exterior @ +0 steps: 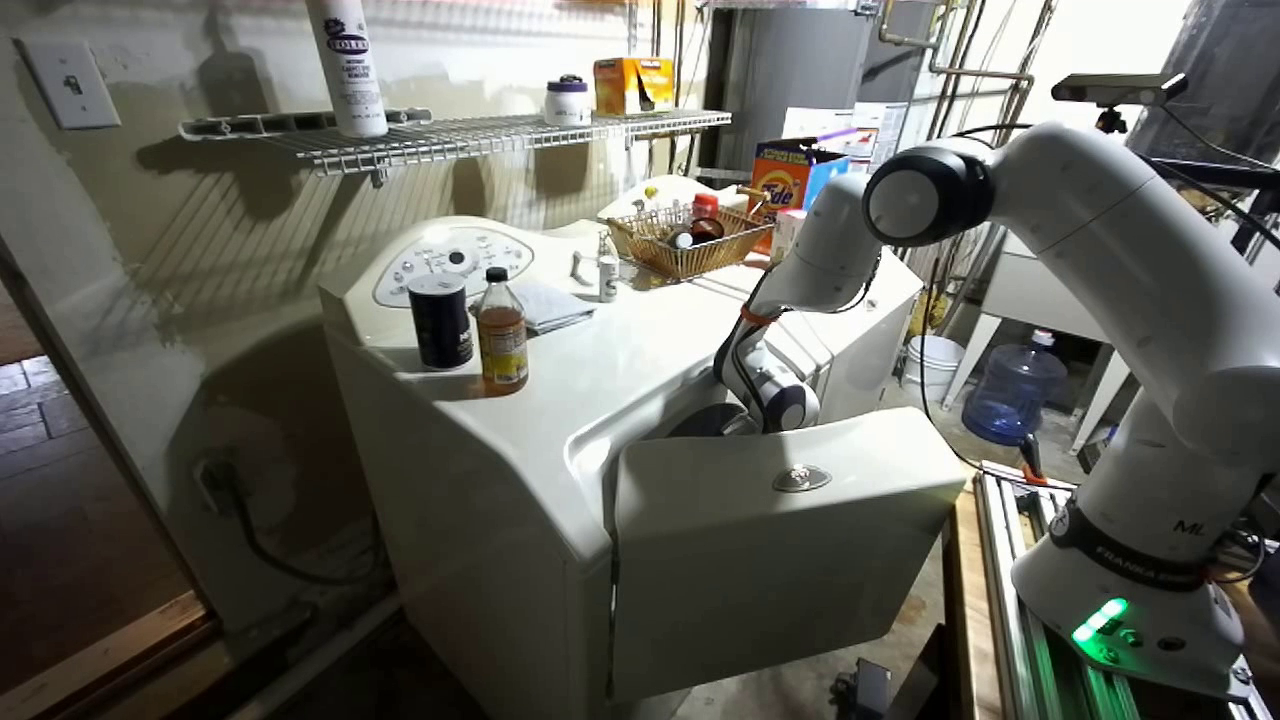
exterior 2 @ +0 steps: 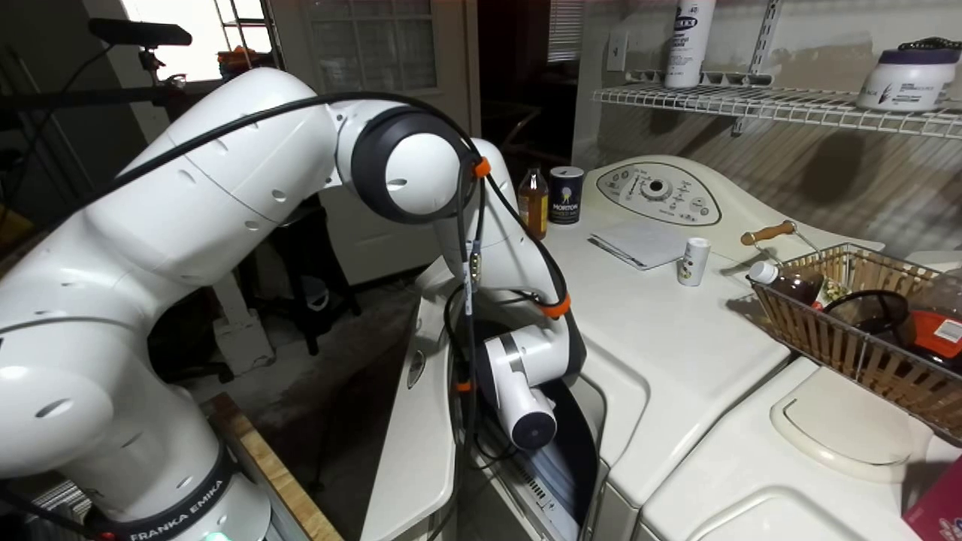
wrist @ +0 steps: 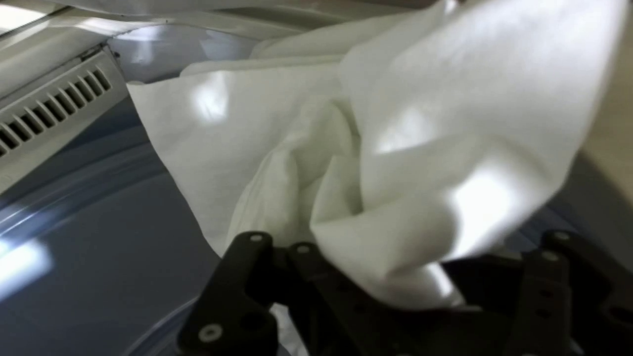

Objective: Pick up the towel and put it in the washing machine

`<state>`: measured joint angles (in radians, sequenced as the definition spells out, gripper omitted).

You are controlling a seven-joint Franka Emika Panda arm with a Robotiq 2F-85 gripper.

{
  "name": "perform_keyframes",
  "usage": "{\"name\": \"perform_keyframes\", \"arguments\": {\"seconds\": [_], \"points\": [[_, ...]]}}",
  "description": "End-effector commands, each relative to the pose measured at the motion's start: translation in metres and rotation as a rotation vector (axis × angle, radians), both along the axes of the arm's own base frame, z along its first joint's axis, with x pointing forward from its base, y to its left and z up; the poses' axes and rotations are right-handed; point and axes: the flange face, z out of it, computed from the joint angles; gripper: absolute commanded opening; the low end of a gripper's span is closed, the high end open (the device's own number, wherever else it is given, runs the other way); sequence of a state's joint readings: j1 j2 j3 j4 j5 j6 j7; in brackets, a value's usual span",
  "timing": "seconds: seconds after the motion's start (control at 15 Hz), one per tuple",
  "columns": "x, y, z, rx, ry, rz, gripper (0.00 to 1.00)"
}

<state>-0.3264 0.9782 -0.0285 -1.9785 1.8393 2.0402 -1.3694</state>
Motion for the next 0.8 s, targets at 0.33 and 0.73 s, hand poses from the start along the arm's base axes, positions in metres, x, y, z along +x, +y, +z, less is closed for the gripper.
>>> {"name": "perform_keyframes", "arguments": {"seconds": [0.33, 0.73], "points": [[0.016, 0.001, -0.006, 0.005, -0.118, -0.018, 0.00], [0.021, 0.002, -0.016, 0.016, -0.181, -0.063, 0.00]]}}
